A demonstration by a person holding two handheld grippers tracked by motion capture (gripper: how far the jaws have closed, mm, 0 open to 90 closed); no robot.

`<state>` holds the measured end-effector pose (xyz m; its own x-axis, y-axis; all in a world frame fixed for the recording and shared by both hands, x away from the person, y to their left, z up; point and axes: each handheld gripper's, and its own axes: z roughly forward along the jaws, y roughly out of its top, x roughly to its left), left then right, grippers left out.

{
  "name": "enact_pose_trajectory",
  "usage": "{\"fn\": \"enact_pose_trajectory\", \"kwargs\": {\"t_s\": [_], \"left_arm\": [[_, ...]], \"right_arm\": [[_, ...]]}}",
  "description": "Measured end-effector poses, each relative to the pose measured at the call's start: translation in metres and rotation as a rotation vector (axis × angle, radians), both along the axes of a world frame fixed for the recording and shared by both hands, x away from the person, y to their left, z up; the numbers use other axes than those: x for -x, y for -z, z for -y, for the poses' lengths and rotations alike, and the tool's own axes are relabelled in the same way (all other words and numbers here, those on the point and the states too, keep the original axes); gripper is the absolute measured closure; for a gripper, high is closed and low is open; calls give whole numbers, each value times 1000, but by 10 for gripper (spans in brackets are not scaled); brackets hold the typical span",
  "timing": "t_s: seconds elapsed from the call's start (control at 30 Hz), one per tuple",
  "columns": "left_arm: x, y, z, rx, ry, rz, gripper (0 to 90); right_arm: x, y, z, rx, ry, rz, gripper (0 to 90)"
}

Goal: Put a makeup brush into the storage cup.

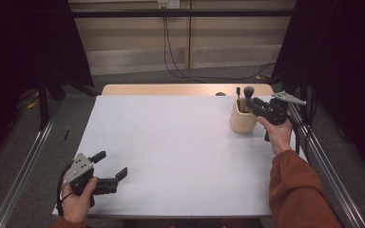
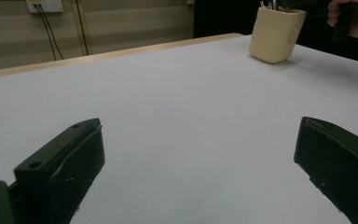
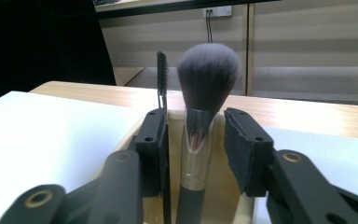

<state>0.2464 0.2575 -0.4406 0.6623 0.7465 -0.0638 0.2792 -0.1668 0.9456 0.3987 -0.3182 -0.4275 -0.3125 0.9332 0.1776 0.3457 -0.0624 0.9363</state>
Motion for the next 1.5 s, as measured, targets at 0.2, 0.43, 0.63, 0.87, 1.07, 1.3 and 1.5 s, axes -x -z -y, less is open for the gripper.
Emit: {"fn": "enact_pose_trajectory", "kwargs": {"t_s": [0.2,0.43,0.63,0.87,1.07,1.3,1.5], "left_arm": [[0,0,0,1,-2,0,18],[-1,0,0,5,-5,-1,18],[-4,0,3,8,-7,-4,18],[-6,1,1,7,-25,-15,18],[-5,1,3,0,-12,-7,18],[-5,1,1,1,-24,-9,18],[0,1,0,1,-20,3,18]], "right_arm": [[2,-1,-2,-8,8,-4,375],[6,1,-4,10,5,25,238],[7,1,-7,12,-2,9,89],[10,0,-3,24,32,10,28],[19,-3,-4,30,14,16,24],[30,-3,-10,45,23,12,6],[39,-5,-12,5,-10,10,4]]}}
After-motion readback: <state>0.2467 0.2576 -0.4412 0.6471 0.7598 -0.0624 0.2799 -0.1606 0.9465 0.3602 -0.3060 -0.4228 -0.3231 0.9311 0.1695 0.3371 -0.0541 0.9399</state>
